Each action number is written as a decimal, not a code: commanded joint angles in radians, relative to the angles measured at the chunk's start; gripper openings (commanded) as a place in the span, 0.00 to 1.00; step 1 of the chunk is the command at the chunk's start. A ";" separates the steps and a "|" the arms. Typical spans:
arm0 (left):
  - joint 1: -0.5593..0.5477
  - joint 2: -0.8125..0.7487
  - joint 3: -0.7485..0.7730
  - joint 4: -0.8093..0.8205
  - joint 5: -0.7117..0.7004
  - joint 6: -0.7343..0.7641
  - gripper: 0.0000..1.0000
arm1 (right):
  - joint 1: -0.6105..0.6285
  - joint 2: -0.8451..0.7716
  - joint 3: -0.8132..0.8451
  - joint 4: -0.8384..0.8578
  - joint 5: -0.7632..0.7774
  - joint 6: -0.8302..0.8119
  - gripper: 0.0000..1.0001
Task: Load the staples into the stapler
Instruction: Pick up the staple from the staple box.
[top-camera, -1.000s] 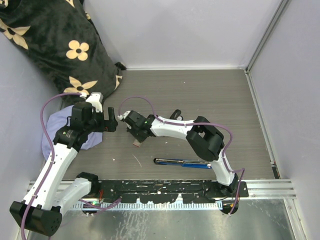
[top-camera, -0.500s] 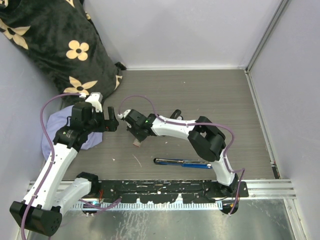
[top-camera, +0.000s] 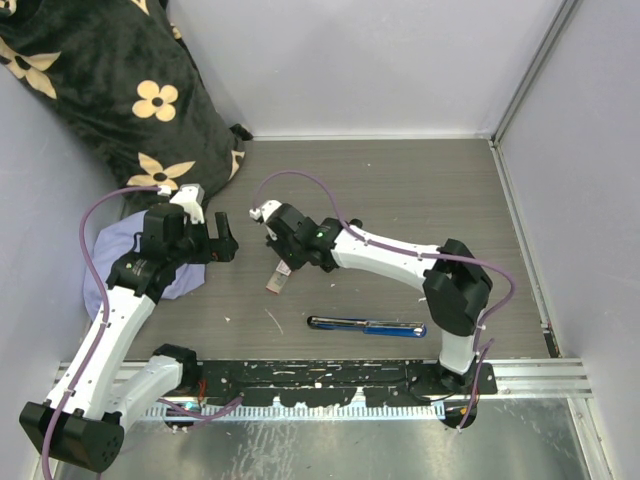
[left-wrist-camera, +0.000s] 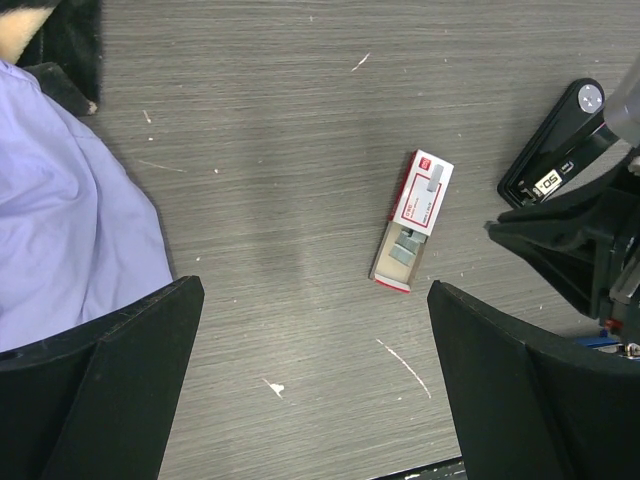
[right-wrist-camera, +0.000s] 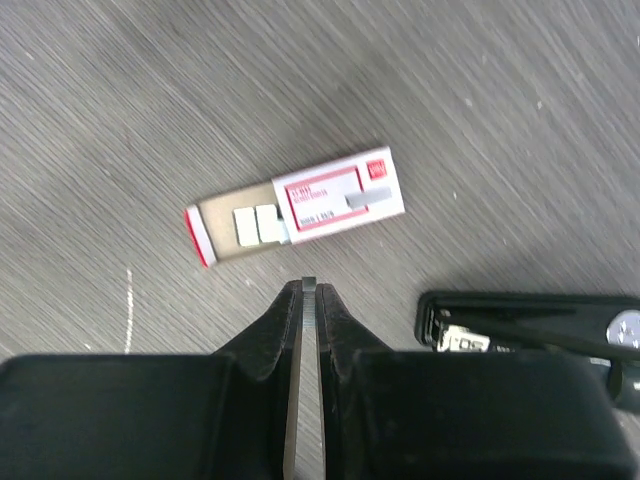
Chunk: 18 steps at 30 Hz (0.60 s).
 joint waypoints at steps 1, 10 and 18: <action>0.000 -0.008 0.025 0.054 0.006 -0.009 0.98 | 0.000 -0.072 -0.084 -0.026 0.076 -0.007 0.12; -0.001 -0.014 0.020 0.056 0.016 -0.012 0.98 | -0.001 -0.101 -0.209 -0.035 0.139 0.030 0.12; -0.001 -0.022 0.019 0.055 0.015 -0.012 0.98 | 0.007 -0.066 -0.225 -0.034 0.221 0.037 0.12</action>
